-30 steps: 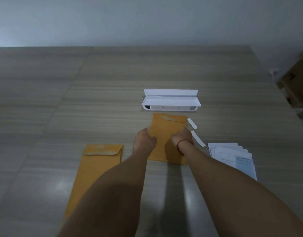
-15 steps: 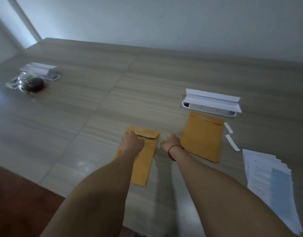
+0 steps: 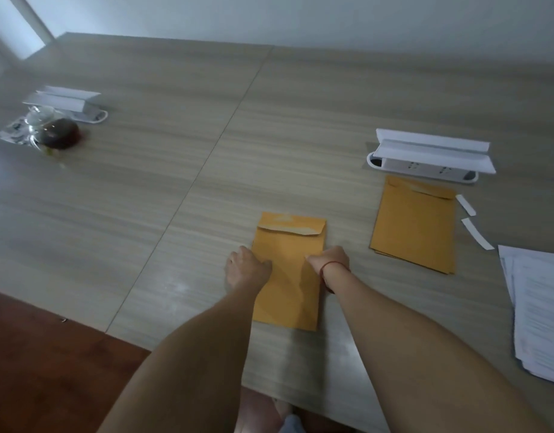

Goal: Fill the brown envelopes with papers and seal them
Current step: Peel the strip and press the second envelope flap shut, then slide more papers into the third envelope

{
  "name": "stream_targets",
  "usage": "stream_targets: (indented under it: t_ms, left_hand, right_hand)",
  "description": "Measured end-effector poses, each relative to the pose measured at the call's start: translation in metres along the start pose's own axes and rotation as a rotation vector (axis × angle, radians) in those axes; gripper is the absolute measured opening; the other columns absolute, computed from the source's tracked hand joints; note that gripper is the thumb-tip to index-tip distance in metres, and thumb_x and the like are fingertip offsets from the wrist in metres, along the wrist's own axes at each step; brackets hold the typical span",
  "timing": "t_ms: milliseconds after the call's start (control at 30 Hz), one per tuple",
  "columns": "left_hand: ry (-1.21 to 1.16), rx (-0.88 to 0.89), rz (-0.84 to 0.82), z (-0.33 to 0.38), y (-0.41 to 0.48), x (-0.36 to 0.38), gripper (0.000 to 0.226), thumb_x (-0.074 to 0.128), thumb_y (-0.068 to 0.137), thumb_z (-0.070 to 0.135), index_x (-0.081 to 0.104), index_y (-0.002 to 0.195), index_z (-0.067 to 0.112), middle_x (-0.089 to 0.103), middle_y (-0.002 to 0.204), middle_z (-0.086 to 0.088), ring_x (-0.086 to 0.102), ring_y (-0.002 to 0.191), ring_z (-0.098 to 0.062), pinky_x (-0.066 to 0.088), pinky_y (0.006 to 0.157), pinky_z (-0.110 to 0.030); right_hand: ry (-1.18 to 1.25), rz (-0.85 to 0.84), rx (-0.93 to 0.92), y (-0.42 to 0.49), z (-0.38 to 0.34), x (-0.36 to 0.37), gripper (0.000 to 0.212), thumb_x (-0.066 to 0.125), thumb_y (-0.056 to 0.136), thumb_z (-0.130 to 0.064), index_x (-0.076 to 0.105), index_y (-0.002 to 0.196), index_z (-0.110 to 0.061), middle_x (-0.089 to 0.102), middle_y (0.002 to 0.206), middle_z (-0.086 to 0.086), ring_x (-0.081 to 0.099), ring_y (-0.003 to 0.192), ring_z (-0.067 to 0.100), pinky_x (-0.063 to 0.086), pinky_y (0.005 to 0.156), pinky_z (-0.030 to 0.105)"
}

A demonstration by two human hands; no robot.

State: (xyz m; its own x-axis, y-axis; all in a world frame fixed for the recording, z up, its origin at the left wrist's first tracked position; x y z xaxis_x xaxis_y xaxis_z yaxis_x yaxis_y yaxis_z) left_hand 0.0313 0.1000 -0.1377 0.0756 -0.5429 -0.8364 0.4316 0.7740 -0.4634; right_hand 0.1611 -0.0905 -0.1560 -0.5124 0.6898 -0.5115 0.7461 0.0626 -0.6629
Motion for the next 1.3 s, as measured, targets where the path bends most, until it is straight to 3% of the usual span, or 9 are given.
stream_targets:
  t_ms: [267, 433, 567, 700, 833, 1000, 1133, 1233, 1300]
  left_hand:
    - [-0.132, -0.009, 0.003, 0.017, -0.010, -0.013, 0.040, 0.048, 0.096, 0.036, 0.046, 0.121, 0.006, 0.056, 0.125, -0.014, 0.053, 0.117, -0.033, 0.046, 0.097, -0.043]
    - [-0.194, 0.037, -0.027, 0.053, -0.041, -0.002, 0.035, 0.048, 0.097, 0.032, 0.045, 0.122, 0.008, 0.056, 0.125, -0.012, 0.055, 0.115, -0.033, 0.047, 0.096, -0.042]
    - [-0.146, 0.125, -0.103, 0.106, -0.084, 0.038, 0.036, 0.048, 0.096, 0.030, 0.043, 0.125, 0.009, 0.054, 0.127, -0.010, 0.054, 0.117, -0.031, 0.048, 0.095, -0.043]
    - [-0.099, 0.182, -0.170, 0.144, -0.126, 0.088, 0.031, 0.055, 0.093, 0.032, 0.046, 0.113, 0.010, 0.057, 0.118, -0.010, 0.058, 0.105, -0.029, 0.052, 0.087, -0.040]
    - [-0.036, 0.188, -0.207, 0.150, -0.158, 0.129, 0.029, 0.058, 0.090, 0.027, 0.048, 0.109, 0.007, 0.059, 0.111, -0.010, 0.055, 0.088, -0.024, 0.051, 0.075, -0.035]
    - [0.088, 0.206, -0.122, 0.151, -0.174, 0.147, 0.042, 0.062, 0.085, 0.028, 0.043, 0.117, 0.009, 0.048, 0.124, -0.014, 0.049, 0.117, -0.032, 0.047, 0.097, -0.041]
    - [0.176, 0.408, -0.110, 0.173, -0.182, 0.159, 0.036, 0.054, 0.089, 0.030, 0.047, 0.120, 0.012, 0.048, 0.123, -0.010, 0.048, 0.116, -0.029, 0.046, 0.097, -0.042]
    - [0.156, 0.464, -0.106, 0.186, -0.181, 0.163, 0.044, 0.053, 0.091, 0.031, 0.042, 0.130, 0.016, 0.048, 0.128, -0.009, 0.048, 0.118, -0.029, 0.045, 0.098, -0.045]
    - [0.143, 0.462, -0.132, 0.190, -0.177, 0.166, 0.062, 0.053, 0.091, 0.031, 0.025, 0.145, 0.020, 0.046, 0.133, -0.011, 0.049, 0.121, -0.032, 0.045, 0.098, -0.046]
  right_hand:
    - [-0.022, 0.004, -0.021, -0.013, -0.010, -0.012, 0.042, 0.053, 0.093, -0.001, 0.047, 0.134, -0.002, 0.054, 0.135, 0.016, 0.055, 0.121, 0.034, 0.049, 0.094, 0.038]
    - [-0.022, 0.042, -0.061, -0.021, 0.000, -0.060, 0.036, 0.047, 0.092, 0.003, 0.051, 0.128, 0.000, 0.060, 0.118, 0.015, 0.060, 0.104, 0.032, 0.049, 0.078, 0.035]
    - [-0.019, 0.142, -0.037, -0.019, 0.038, -0.128, 0.034, 0.049, 0.089, 0.003, 0.054, 0.122, -0.002, 0.061, 0.111, 0.015, 0.061, 0.098, 0.032, 0.048, 0.073, 0.034]
    - [-0.044, 0.219, 0.033, -0.015, 0.101, -0.189, 0.034, 0.049, 0.090, 0.001, 0.053, 0.124, -0.002, 0.059, 0.123, 0.016, 0.060, 0.109, 0.034, 0.051, 0.088, 0.041]
    - [-0.070, 0.233, 0.068, -0.009, 0.154, -0.215, 0.026, 0.049, 0.088, 0.002, 0.060, 0.111, -0.004, 0.064, 0.114, 0.015, 0.063, 0.103, 0.033, 0.050, 0.075, 0.035]
    - [-0.189, 0.285, 0.006, -0.003, 0.177, -0.226, 0.025, 0.055, 0.085, -0.006, 0.062, 0.109, -0.010, 0.063, 0.114, 0.012, 0.061, 0.105, 0.031, 0.055, 0.085, 0.039]
    - [-0.263, 0.239, -0.109, 0.004, 0.175, -0.218, 0.026, 0.053, 0.086, -0.005, 0.066, 0.107, -0.015, 0.060, 0.117, 0.009, 0.059, 0.106, 0.027, 0.054, 0.087, 0.036]
    - [-0.272, 0.187, -0.186, 0.013, 0.167, -0.212, 0.041, 0.049, 0.091, -0.003, 0.056, 0.127, -0.021, 0.051, 0.127, 0.010, 0.055, 0.114, 0.027, 0.051, 0.091, 0.037]
    - [-0.273, 0.145, -0.206, 0.018, 0.163, -0.209, 0.058, 0.047, 0.091, -0.004, 0.037, 0.144, -0.028, 0.044, 0.132, 0.012, 0.051, 0.119, 0.031, 0.050, 0.096, 0.041]
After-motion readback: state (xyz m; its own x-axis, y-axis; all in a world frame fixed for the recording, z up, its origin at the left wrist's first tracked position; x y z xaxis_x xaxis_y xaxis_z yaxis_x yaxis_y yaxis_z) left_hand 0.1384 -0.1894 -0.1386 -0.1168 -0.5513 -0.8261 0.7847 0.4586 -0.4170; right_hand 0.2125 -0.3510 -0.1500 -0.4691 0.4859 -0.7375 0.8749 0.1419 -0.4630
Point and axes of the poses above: each hand's wrist, its own y-axis towards the middle knuckle, its own x-axis out of the palm, z = x × y, the point moved 10 cm from there along y, towards the middle knuckle
